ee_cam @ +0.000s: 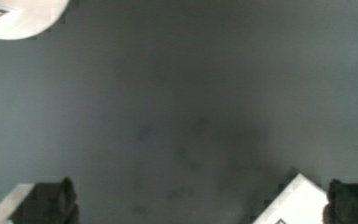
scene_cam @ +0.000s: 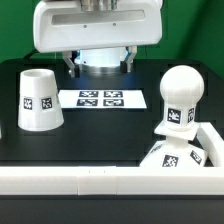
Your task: Assemble lamp
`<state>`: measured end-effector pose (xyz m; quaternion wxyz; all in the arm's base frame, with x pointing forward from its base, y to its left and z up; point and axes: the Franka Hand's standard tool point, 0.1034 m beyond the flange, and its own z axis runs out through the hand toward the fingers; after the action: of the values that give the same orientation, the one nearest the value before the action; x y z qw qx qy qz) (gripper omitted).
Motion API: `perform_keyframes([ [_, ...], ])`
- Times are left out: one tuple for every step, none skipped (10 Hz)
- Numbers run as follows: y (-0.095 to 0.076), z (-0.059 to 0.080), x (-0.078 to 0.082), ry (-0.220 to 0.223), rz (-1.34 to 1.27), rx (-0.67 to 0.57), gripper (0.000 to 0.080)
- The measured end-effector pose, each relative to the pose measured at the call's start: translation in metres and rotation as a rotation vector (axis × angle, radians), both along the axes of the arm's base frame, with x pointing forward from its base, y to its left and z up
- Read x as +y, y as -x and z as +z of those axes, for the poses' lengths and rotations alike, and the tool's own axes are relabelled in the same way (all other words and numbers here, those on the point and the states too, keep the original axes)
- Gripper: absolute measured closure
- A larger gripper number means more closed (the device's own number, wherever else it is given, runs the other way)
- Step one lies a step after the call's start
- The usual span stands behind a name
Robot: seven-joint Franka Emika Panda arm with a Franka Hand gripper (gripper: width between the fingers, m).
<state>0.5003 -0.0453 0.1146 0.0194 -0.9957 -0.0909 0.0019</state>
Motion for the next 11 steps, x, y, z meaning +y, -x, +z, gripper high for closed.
perform_keyframes([
  [0.012, 0.005, -0.012, 0.002, 0.013, -0.001, 0.0101],
  [0.024, 0.01, -0.022, 0.002, 0.027, 0.001, 0.0101],
  [0.037, 0.012, -0.035, 0.002, 0.045, 0.004, 0.0101],
  [0.05, 0.011, -0.047, 0.0, 0.051, 0.011, 0.0101],
  [0.056, 0.01, -0.062, -0.001, 0.054, 0.012, 0.0101],
  [0.064, 0.004, -0.07, 0.002, 0.049, 0.013, 0.0101],
  [0.075, -0.005, -0.071, 0.003, 0.049, 0.017, 0.0101],
  [0.078, -0.009, -0.072, 0.002, 0.054, 0.02, 0.0101],
  [0.078, -0.014, -0.071, 0.003, 0.058, 0.023, 0.0101],
  [0.078, -0.02, -0.069, 0.003, 0.063, 0.03, 0.0101],
  [0.077, -0.024, -0.067, 0.003, 0.069, 0.037, 0.0101],
])
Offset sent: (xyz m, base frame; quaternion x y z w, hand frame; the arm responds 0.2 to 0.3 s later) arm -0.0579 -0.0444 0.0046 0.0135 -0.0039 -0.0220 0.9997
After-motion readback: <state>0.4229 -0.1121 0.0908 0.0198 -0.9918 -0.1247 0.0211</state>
